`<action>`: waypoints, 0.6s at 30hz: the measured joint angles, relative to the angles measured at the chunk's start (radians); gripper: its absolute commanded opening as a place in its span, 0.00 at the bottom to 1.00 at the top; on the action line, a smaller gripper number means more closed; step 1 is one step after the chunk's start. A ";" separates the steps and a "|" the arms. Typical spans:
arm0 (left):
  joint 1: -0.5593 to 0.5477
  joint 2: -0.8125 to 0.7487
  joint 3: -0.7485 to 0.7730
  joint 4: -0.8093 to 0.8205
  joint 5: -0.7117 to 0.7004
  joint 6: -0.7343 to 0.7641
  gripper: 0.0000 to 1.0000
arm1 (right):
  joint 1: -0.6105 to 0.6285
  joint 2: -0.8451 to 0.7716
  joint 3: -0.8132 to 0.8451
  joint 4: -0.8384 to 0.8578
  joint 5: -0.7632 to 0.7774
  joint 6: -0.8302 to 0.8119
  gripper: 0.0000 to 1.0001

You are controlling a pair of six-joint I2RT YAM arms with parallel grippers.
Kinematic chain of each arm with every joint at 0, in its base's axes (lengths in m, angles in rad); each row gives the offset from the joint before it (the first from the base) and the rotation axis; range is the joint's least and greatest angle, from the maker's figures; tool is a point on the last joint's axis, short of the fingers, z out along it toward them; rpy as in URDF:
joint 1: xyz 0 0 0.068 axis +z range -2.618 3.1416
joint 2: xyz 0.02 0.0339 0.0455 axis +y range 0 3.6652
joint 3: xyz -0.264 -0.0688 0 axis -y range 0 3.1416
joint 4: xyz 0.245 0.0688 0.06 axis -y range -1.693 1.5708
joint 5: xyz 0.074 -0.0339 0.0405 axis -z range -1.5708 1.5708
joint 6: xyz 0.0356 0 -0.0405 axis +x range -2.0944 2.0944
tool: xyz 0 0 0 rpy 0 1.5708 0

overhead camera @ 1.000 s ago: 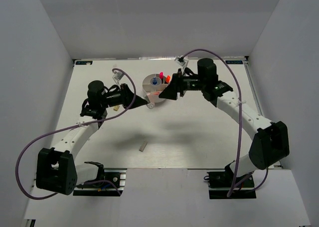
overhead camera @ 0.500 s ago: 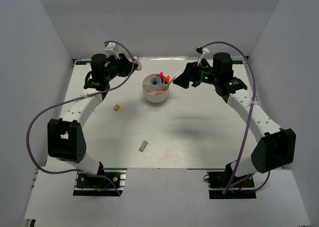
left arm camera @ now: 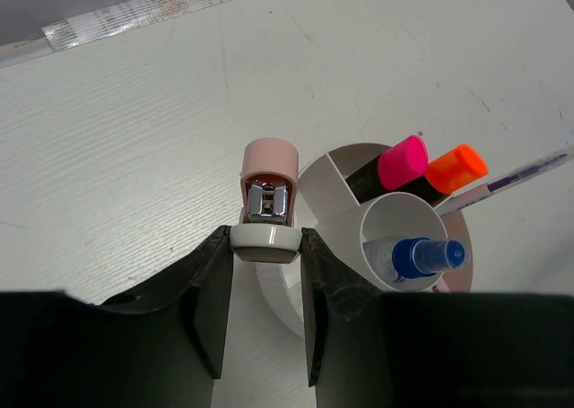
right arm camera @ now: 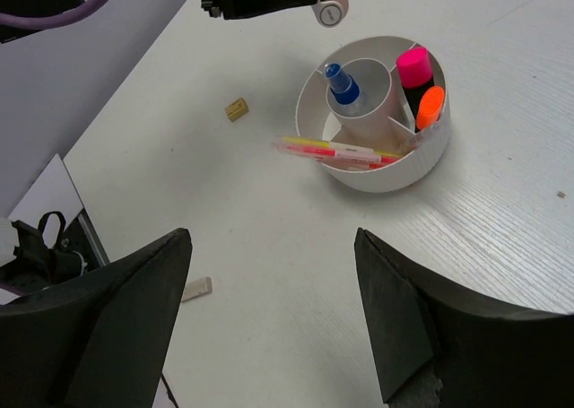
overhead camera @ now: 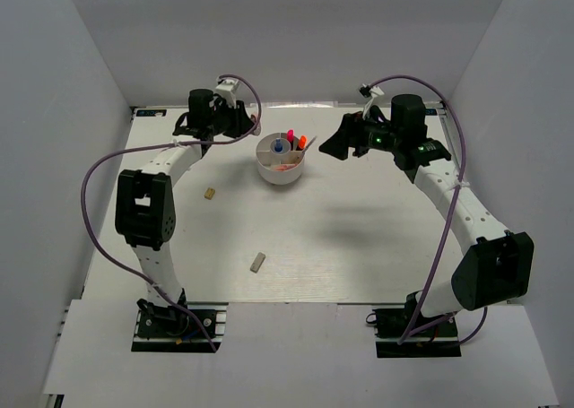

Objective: Sort the stationery into containers
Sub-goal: Place the stapler in the storage box.

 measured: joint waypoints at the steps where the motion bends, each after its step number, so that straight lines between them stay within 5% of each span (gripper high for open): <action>1: 0.000 0.006 0.007 -0.001 0.010 0.003 0.00 | -0.001 0.000 0.000 0.000 -0.006 0.000 0.78; 18: -0.037 0.051 0.036 -0.024 0.114 0.039 0.05 | -0.006 0.003 0.000 0.005 -0.049 0.011 0.78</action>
